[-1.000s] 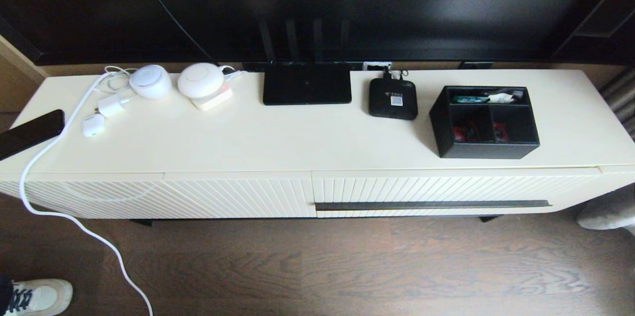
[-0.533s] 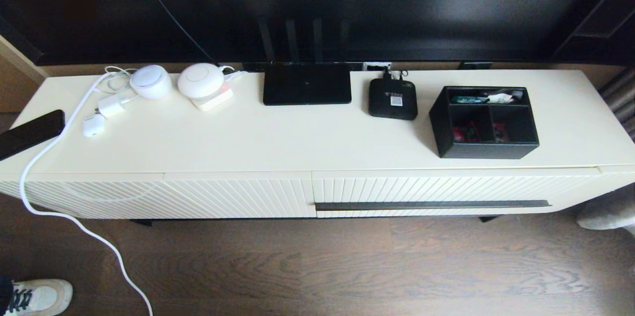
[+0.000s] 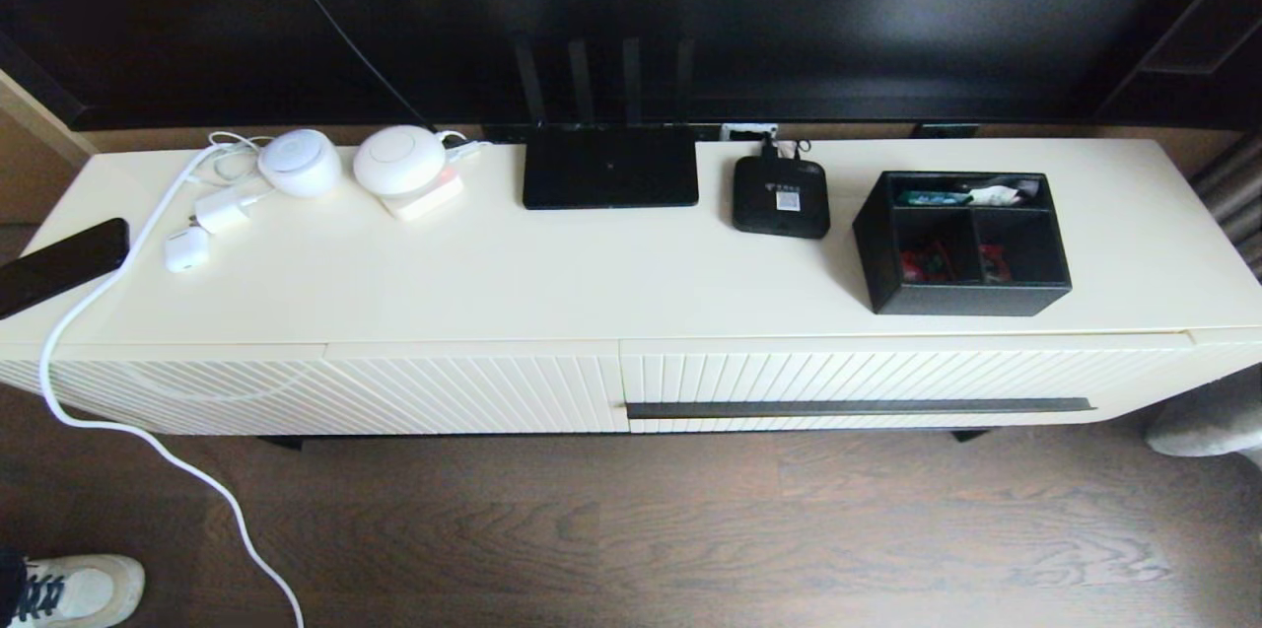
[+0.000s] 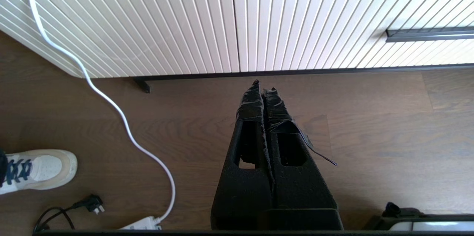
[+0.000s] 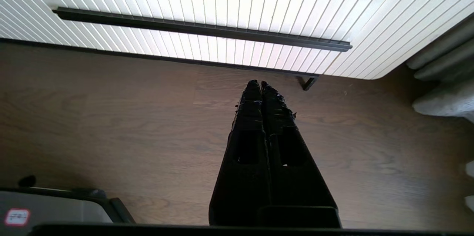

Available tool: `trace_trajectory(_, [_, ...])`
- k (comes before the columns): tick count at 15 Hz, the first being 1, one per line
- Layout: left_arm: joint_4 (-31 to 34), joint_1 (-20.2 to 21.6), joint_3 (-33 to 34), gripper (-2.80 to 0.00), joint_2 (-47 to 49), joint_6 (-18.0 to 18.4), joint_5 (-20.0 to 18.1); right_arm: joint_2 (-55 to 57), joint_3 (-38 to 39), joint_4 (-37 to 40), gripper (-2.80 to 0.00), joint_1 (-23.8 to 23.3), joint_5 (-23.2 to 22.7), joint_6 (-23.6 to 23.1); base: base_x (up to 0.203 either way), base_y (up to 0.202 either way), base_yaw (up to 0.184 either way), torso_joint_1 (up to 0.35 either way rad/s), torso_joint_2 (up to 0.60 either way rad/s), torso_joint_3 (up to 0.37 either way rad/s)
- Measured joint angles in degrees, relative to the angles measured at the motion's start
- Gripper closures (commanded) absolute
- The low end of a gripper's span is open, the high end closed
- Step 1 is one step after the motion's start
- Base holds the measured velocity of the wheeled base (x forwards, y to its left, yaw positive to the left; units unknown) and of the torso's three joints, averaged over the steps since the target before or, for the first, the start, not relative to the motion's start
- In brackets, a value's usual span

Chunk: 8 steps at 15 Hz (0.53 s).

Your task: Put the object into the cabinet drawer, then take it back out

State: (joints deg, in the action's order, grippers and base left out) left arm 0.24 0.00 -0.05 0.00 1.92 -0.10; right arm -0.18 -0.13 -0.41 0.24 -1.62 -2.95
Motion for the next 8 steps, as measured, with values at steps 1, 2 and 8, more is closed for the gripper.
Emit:
trace_trajectory(1, [0.0,0.0,0.0,0.0,0.0,0.0,0.0,0.0,0.0,0.0,0.0,0.0,0.0,0.0,0.0,0.0,0.0,0.0,0.0,0.0])
trace_trajectory(2, [0.0,0.0,0.0,0.0,0.0,0.0,0.0,0.0,0.0,0.0,0.0,0.0,0.0,0.0,0.0,0.0,0.0,0.0,0.0,0.0])
trace_trajectory(8, [0.0,0.0,0.0,0.0,0.0,0.0,0.0,0.0,0.0,0.1,0.0,0.0,0.0,-0.2,0.0,0.0,0.0,0.0,0.0,0.0])
